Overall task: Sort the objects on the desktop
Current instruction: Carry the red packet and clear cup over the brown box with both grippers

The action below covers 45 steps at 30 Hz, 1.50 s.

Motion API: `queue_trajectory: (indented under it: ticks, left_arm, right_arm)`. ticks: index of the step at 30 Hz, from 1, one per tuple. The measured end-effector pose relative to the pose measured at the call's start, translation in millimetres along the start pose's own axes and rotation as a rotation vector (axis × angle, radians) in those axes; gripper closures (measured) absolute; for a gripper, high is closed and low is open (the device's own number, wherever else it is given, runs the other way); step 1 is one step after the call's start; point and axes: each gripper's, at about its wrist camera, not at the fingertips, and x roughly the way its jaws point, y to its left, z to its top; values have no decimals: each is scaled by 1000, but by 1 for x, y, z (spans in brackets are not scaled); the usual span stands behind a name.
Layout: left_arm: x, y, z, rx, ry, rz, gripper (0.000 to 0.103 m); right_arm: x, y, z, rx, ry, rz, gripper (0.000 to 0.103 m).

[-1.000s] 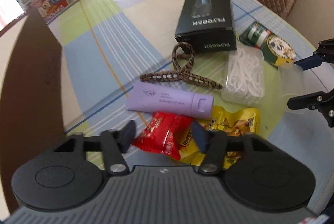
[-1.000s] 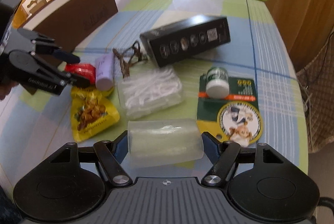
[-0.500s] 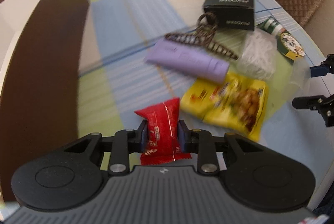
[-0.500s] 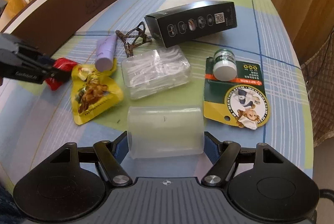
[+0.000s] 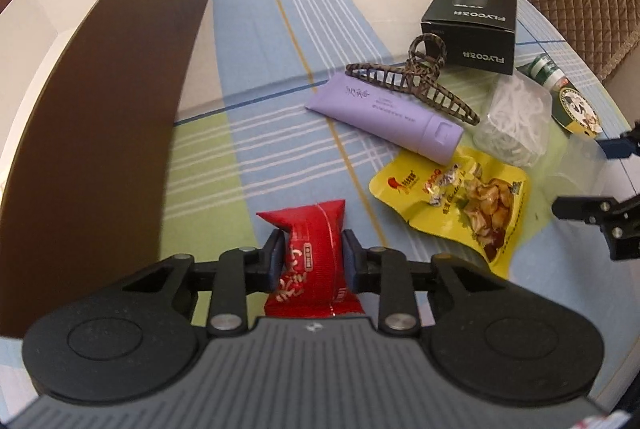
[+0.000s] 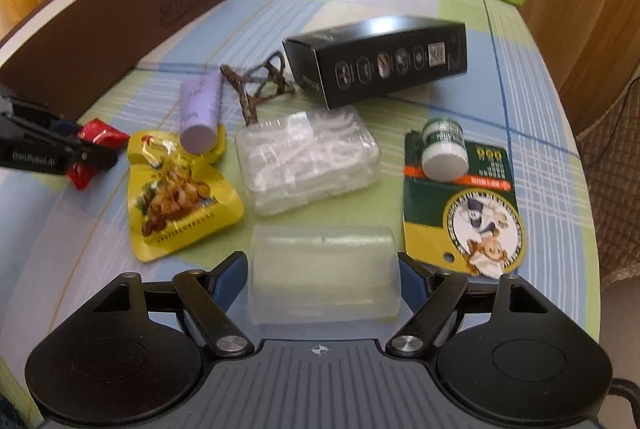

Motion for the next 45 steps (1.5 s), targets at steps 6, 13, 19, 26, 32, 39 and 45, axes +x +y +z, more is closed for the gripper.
queue_trajectory:
  ticks: [6,13,19,26,32,39,45]
  left_arm:
    - [-13,5,-15,-27,-4,-13,81]
    - [-42,10,-30,-51,-36,-42,81]
    - [-86,16,-29,-42,-125,-53,81]
    - [-137,39,-27,-74,-231,-19,81]
    - [-166,76,-23,-128,-300,31,81]
    - [-178,131,-10,-171,-339,98,81]
    - [-168,175,9,-162,-337,142,81]
  right_arm:
    - [-10,7,-5,9,2,-18,34]
    - [-44,27,3,44,-38,44,34]
    - [-67,68,34,-30,-97,122,34]
    - [-85,123,71,-135,-180,218,34]
    - [-79,171,105,-206,-239,296,34]
    - [-65,218,148,-268,-299,342,34]
    - [-38,243,189,-269,-300,339,34]
